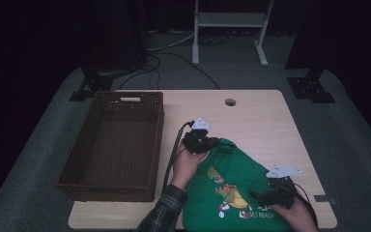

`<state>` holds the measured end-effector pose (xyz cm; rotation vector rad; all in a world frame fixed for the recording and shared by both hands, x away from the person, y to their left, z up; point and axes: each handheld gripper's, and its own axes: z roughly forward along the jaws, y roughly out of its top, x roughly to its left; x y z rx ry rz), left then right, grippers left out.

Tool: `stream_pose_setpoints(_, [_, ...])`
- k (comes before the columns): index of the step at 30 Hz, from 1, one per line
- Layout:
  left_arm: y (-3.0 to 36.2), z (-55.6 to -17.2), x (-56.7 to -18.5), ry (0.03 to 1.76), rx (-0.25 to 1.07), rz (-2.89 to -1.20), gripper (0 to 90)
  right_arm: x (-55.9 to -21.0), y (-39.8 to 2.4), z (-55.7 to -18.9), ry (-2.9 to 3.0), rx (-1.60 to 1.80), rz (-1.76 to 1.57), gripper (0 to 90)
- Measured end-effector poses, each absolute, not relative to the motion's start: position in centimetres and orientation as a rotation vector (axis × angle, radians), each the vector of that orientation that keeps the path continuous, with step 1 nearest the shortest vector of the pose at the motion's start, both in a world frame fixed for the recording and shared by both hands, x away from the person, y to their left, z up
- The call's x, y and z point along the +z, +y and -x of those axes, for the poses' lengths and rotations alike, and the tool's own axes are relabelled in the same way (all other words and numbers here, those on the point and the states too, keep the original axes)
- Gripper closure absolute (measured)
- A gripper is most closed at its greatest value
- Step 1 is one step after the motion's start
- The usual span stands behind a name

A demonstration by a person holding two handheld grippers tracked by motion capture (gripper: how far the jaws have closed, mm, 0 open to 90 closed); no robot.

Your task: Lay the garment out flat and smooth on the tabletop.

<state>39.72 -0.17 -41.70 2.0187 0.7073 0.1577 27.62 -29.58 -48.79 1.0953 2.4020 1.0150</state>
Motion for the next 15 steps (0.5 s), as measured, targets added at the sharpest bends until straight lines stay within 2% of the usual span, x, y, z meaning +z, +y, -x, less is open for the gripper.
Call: stream_pose_setpoints(15, [0.69, -40.11, -42.12, 0.758, 0.176, -1.992, 85.3, -48.79, -29.58, -27.62, 2.402, 1.015, -1.096, 0.0])
